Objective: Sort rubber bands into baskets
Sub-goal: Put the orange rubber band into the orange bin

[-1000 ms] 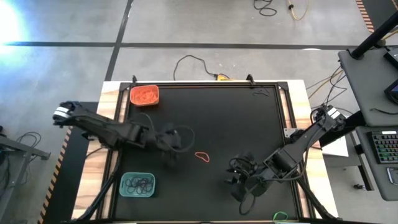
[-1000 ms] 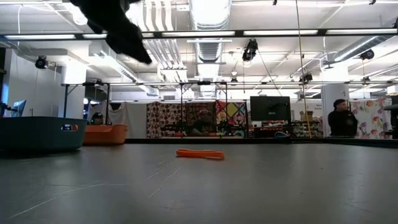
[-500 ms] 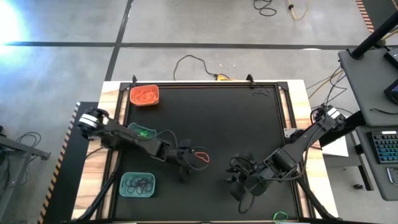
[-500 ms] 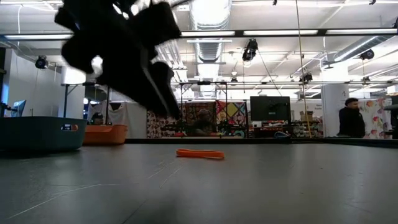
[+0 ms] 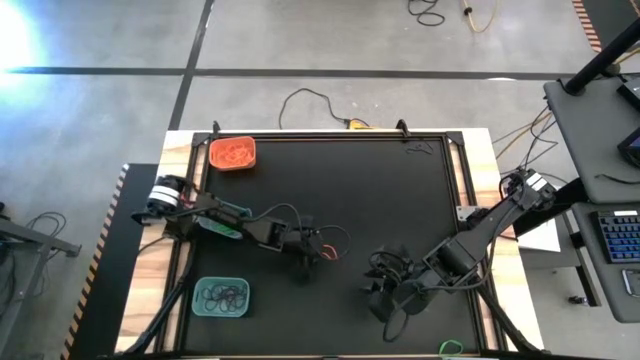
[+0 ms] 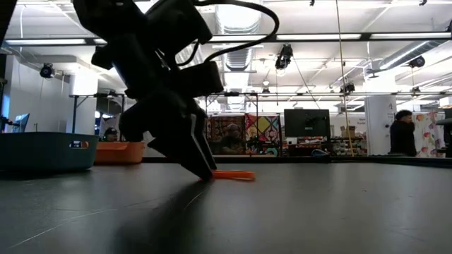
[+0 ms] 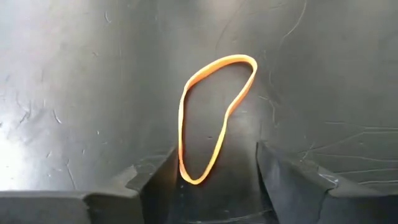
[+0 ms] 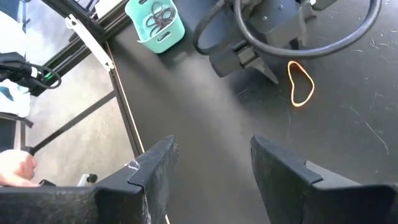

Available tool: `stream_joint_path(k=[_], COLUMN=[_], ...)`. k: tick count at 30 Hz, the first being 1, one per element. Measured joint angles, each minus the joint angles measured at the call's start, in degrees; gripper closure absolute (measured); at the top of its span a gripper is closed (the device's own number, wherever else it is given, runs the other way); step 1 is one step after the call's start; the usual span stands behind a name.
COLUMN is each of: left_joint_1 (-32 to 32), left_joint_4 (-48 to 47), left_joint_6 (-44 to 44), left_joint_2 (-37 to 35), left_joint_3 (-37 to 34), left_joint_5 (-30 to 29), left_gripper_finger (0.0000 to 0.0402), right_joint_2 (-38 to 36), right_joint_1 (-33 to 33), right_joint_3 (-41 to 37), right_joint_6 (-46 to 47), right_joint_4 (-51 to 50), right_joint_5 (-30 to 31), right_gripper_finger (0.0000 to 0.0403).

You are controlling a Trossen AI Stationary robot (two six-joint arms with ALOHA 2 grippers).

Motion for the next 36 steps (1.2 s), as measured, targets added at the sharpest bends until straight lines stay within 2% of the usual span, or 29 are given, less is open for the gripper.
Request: stream_joint_path(k=[8,19,26,31,36], left_joint_1=[1.47,4.10,4.44,4.58,5.58], left_joint_4=[0.83,0.19,-1.20,-6.15,-14.41], left_joint_6=[-6.79,-15.47,-18.70,-19.98,-20.04], left_joint_2=[2.29,2.93,-0.61,-6.49,-13.81], left_joint_3=[0.12,0.14,-0.20,-0.47,-0.39], left_joint_5=[0.42,1.86,3.08,2.82,-0.43], left_gripper_finger=[0.0255,0.0390,0.0401,0.0401,0.0401], right_joint_2=[0.00,0.00,0.00,0.00,0.00], right_joint_1=[0.00,-0.39,-0.39,-0.39,-0.39], right_joint_3=[-0.17,-0.20,-0.20,-0.20,-0.20], right_joint_6=[-0.02,-1.05,-1.69,-2.95,-4.00], right_joint_4=[-0.17,-0.20,-0.24,-0.27,-0.42], right_joint_5=[1.04,1.55,1.55,1.53,1.53], right_gripper_finger=[0.0209,0.0209,0.0209,0.0209,0.0209])
